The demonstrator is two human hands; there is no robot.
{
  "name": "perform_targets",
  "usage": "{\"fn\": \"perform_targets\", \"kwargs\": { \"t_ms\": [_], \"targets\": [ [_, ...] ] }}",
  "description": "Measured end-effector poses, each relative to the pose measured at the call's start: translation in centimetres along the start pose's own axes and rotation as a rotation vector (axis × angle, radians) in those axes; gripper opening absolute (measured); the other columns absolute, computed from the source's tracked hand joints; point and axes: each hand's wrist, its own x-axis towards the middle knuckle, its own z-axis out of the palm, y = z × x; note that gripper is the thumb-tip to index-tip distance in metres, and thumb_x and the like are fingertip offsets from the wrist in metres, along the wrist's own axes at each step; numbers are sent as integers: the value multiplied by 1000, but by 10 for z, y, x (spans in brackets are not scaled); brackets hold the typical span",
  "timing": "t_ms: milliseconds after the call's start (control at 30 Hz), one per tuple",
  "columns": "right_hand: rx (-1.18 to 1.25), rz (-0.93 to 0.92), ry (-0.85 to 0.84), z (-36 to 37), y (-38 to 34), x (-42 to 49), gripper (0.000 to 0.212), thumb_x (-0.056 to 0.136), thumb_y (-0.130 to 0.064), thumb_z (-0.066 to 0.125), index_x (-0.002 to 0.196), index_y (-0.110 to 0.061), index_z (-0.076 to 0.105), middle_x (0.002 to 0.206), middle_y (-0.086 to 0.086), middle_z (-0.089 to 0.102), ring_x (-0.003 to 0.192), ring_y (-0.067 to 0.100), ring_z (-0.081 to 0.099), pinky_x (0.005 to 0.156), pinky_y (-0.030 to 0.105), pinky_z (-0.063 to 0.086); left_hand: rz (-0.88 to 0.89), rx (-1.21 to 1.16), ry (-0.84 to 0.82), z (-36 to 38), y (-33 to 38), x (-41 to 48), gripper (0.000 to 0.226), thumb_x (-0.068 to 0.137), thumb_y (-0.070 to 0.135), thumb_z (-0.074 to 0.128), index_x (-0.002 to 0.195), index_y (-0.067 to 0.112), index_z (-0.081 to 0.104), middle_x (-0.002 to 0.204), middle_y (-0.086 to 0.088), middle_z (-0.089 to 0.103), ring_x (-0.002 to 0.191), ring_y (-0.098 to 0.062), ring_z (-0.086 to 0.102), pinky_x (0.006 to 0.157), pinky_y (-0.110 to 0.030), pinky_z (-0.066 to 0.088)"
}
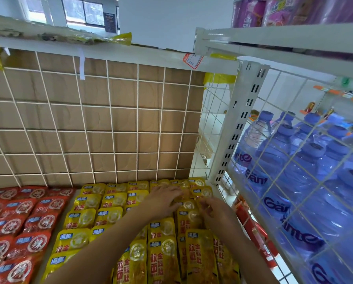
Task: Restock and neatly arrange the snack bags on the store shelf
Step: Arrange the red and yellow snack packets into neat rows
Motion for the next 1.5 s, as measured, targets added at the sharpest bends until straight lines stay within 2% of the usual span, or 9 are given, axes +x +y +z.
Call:
{"fn": "perform_targets", "kwargs": {
  "t_ms": [133, 300, 433, 567, 767, 1000, 1100, 1333, 1500],
  "targets": [
    [-84, 1, -59, 0, 5, -5, 18, 87, -31, 59, 101, -21, 63, 99, -7, 55, 93, 11, 54, 79, 27, 46, -27, 37, -2, 0, 2, 9, 36, 95, 39, 45, 127, 21, 48, 136, 1, 41, 128, -21, 35, 105, -37, 28],
    [-95, -18, -121, 4, 1, -2, 31, 86, -35, 60, 115, -25, 62, 109, -6, 53, 101, 11, 53, 83, 24, 43, 0, 61, 23, -4, 3, 18, 28, 92, 36, 51, 113, 18, 55, 121, -1, 47, 116, -19, 42, 94, -31, 32],
    [-79, 17, -146, 6, -1, 2, 33, 85, -38, 61, 116, -26, 60, 103, -9, 47, 100, 11, 50, 85, 24, 44, -13, 18, -3, -6, -1, 27, 22, 91, 30, 54, 109, 17, 59, 118, -2, 52, 117, -20, 43, 99, -34, 30],
    [-21, 54, -169, 4, -3, 8, 15, 83, -30, 65, 94, -32, 55, 94, -12, 46, 87, 7, 49, 68, 12, 36, 3, 58, -27, -7, -3, 35, 20, 92, 29, 53, 107, 17, 61, 116, -3, 55, 116, -21, 44, 99, -35, 28],
    [114, 144, -135, 4, 0, 20, 29, 85, -17, 61, 69, -36, 46, 77, -15, 54, 72, -3, 49, 64, 12, 39, 17, -7, -22, -9, -11, 46, 16, 90, 25, 55, 100, 14, 61, 111, -4, 56, 110, -21, 45, 92, -34, 34],
    [111, 158, -152, 3, -1, 32, 19, 86, -19, 60, 75, -32, 51, 79, -14, 56, 78, 5, 55, 70, 21, 45, 21, -127, -71, -21, -16, 56, 18, 91, 19, 55, 104, 7, 60, 109, -10, 59, 102, -21, 52, 77, -27, 36],
    [114, 140, -153, 5, -6, 36, 13, 87, -18, 59, 82, -28, 53, 81, -11, 56, 79, 7, 55, 67, 17, 42, 31, -159, -77, -24, -17, 58, 18, 91, 19, 57, 104, 8, 61, 109, -8, 60, 100, -18, 53, 71, -23, 34],
    [30, 141, -136, 13, -9, 38, 12, 84, -21, 58, 79, -31, 52, 80, -13, 54, 79, 7, 53, 65, 20, 39, 68, -269, -96, -27, -25, 59, 15, 89, 11, 58, 101, 8, 66, 104, -6, 67, 91, -12, 58, 72, -21, 40],
    [5, 138, -141, 14, -10, 38, 9, 85, -23, 57, 83, -31, 55, 84, -14, 55, 81, 5, 54, 67, 20, 40, 77, -283, -71, -23, -28, 61, 15, 90, 12, 57, 101, 10, 66, 105, -4, 65, 86, -3, 51, 62, -6, 33]
  ]
}}
